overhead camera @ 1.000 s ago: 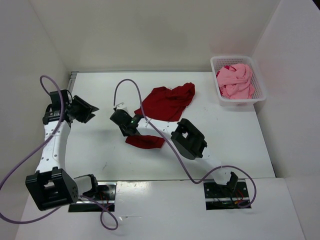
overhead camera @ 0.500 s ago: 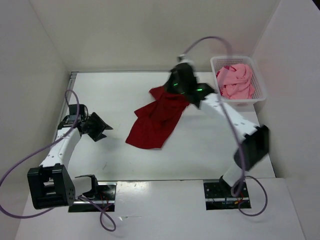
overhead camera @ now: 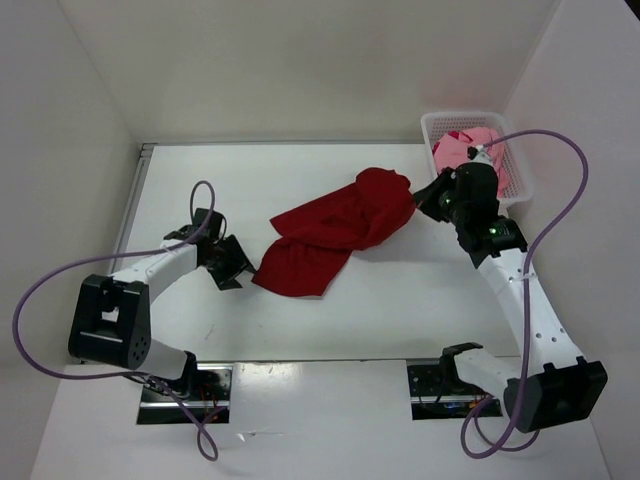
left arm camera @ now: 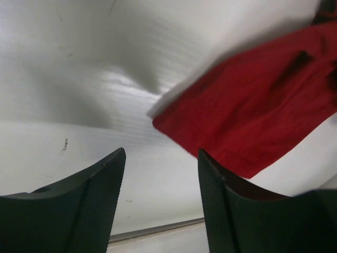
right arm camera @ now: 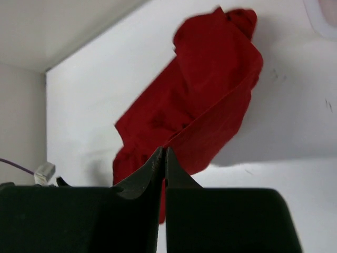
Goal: Fold and stack the t-shirts
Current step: Flatten out the tshirt
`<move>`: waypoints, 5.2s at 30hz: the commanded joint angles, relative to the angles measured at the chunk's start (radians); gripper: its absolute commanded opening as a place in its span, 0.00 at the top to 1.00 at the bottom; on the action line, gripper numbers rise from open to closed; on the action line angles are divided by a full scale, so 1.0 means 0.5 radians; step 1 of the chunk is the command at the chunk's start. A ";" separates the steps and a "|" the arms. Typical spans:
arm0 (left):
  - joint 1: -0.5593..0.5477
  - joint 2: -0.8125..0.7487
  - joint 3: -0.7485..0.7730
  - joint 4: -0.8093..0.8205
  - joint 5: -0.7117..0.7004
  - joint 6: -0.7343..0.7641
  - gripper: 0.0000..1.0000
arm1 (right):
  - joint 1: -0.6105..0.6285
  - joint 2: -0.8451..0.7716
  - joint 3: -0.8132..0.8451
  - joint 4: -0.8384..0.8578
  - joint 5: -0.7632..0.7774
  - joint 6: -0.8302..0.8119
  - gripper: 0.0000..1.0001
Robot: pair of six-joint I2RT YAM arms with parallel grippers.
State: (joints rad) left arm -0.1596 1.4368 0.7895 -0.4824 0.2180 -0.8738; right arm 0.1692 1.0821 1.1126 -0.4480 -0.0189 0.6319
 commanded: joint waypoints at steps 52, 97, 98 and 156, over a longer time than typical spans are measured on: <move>0.224 -0.674 0.560 -0.618 -0.808 0.195 0.20 | -0.019 -0.425 -0.547 -0.307 -0.309 0.144 0.96; 0.694 -0.471 0.153 -0.010 -0.178 -0.348 1.00 | 0.168 -0.041 0.066 -0.297 -0.046 -0.036 1.00; 0.660 -0.471 0.267 -0.047 -0.151 -0.324 1.00 | 0.168 -0.020 0.161 -0.346 0.007 -0.076 1.00; 0.872 0.587 2.993 -0.173 -0.224 -0.081 1.00 | -0.010 1.420 3.035 -0.184 0.298 -0.481 1.00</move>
State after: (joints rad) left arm 0.2779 1.7222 2.3127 -0.5751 0.1017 -0.9218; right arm 0.1711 1.8206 2.7453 -0.5720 0.0944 0.4091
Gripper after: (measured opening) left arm 0.010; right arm 0.007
